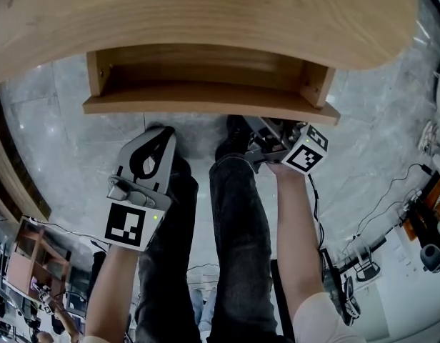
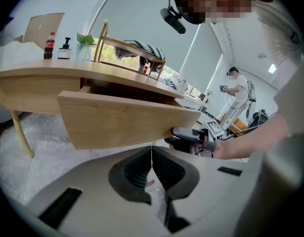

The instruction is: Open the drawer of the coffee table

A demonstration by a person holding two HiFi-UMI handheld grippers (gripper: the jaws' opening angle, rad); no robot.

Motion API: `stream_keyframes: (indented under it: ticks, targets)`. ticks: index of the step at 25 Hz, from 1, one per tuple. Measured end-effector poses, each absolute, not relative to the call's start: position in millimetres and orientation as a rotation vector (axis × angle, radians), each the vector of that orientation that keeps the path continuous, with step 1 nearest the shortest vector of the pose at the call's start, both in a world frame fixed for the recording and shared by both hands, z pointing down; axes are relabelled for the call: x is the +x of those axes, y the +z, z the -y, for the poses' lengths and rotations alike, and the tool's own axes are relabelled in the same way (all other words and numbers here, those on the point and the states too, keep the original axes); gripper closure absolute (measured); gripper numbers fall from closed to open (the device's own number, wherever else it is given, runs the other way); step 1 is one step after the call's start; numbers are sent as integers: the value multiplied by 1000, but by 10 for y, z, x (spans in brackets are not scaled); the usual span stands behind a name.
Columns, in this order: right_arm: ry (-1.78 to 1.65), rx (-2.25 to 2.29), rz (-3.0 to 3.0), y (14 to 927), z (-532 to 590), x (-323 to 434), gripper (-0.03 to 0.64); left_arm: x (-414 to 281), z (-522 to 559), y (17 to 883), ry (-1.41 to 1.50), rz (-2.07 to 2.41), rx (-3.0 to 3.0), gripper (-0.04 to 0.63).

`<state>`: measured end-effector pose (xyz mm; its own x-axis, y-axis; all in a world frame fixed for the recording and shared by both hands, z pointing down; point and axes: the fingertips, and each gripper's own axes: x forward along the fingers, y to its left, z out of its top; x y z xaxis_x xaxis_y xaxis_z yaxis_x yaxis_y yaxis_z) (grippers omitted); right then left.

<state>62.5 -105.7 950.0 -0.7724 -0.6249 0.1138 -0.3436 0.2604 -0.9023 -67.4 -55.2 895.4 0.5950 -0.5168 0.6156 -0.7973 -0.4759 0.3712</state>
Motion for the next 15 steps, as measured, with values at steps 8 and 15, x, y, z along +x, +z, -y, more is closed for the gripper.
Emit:
stream_keyframes:
  ticks: [8, 15]
  targets:
    - [-1671, -932, -2204, 9538, 667, 666, 325, -623, 644, 8703, 558, 1052, 2187, 575]
    - [-1679, -961, -2162, 8903, 607, 716, 410, -487, 774, 8059, 511, 1075, 2224, 575]
